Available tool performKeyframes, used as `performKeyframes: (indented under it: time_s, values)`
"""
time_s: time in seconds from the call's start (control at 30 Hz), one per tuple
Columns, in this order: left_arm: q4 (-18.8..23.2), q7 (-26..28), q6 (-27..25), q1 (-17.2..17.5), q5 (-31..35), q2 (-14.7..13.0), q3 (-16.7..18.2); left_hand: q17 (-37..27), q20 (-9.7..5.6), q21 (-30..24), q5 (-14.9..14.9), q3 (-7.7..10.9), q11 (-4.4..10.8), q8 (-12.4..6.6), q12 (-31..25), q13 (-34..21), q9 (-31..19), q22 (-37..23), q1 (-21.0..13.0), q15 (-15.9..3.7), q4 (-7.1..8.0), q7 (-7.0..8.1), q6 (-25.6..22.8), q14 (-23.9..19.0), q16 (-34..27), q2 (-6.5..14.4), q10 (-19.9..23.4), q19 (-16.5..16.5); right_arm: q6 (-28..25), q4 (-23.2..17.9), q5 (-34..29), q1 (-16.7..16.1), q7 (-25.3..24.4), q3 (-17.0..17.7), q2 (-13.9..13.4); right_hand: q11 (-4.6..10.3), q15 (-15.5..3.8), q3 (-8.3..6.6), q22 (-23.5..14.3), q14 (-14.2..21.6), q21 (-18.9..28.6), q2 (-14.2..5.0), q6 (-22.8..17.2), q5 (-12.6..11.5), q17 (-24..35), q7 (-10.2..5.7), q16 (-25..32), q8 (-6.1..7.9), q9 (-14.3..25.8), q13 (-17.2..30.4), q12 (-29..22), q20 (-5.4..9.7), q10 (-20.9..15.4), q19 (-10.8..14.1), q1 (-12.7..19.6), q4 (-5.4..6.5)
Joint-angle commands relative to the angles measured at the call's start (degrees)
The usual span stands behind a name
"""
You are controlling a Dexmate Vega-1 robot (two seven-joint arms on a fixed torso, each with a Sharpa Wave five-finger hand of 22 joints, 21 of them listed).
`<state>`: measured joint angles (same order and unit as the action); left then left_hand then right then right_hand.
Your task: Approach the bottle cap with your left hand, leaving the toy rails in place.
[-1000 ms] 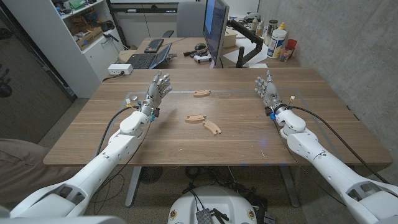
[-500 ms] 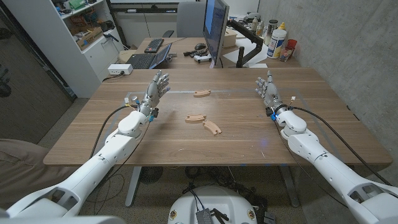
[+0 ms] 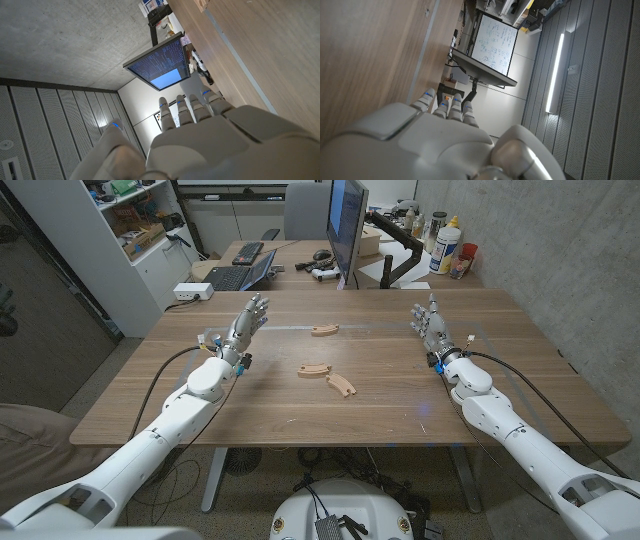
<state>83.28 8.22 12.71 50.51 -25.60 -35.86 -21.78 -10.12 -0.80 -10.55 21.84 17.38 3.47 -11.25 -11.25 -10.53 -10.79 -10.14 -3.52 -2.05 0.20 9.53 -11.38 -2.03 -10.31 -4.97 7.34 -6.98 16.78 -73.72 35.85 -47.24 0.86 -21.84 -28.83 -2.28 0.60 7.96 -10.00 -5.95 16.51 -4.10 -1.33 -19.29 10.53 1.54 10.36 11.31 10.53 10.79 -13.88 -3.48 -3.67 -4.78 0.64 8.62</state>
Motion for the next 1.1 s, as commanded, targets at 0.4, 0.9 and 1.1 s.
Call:
performKeyframes:
  time_s: [0.4, 0.9, 1.1]
  values:
    - [4.32, 6.18, -0.68, 2.42, 6.72, -2.39, 0.65, -0.16, 1.81, 0.18, 0.53, 0.02, 0.66, -0.71, -0.5, -0.22, -0.09, 0.09, -0.81, -2.63, -0.75, 0.18, -1.42, 1.15, -0.14, 0.02, 0.62, 2.33, 0.74, -0.39, -0.92, -0.35, 0.23, -0.11, -0.74, -0.42, 0.1, 0.05, -0.21, -0.71, -0.57, -1.67, -0.53, -0.25, 0.03, 0.49, 0.05, 0.06, 0.11, 0.08, 0.25, 0.01, 0.17, -0.33, 0.62, -0.34]
    - [5.47, 9.17, -1.32, 3.45, 10.44, -3.34, 1.46, -0.13, 2.5, 0.0, 0.7, 0.12, 1.0, -0.9, -0.62, -0.21, -0.08, 0.11, -1.14, -2.85, -1.06, 0.48, -2.37, 0.71, -0.37, 0.2, 1.16, 2.54, 0.75, -0.42, -1.31, -0.33, -0.33, -0.25, -0.57, -0.39, -0.05, -0.03, -0.22, -0.89, -0.92, -1.78, 0.09, -0.27, 0.0, 0.29, 0.07, -0.23, 0.11, 0.08, 0.37, 0.0, 0.35, -0.32, 0.79, -0.47]
    - [6.43, 9.22, -3.06, 3.72, 11.74, -4.48, 1.42, -0.13, 2.79, -0.04, 0.76, 0.14, 1.03, -0.79, -0.57, -0.21, -0.08, 0.11, -1.25, -2.71, -1.17, 0.57, -2.26, 0.82, -0.34, 0.25, 1.13, 2.65, 0.27, -0.82, -1.4, -0.43, -0.93, -0.32, -0.48, -0.32, -0.11, -0.05, -0.22, -0.95, -1.04, -1.81, 0.08, -0.27, -0.01, 0.37, 0.08, -0.23, 0.11, 0.08, 0.41, -0.01, 0.4, -0.31, 0.83, -0.5]
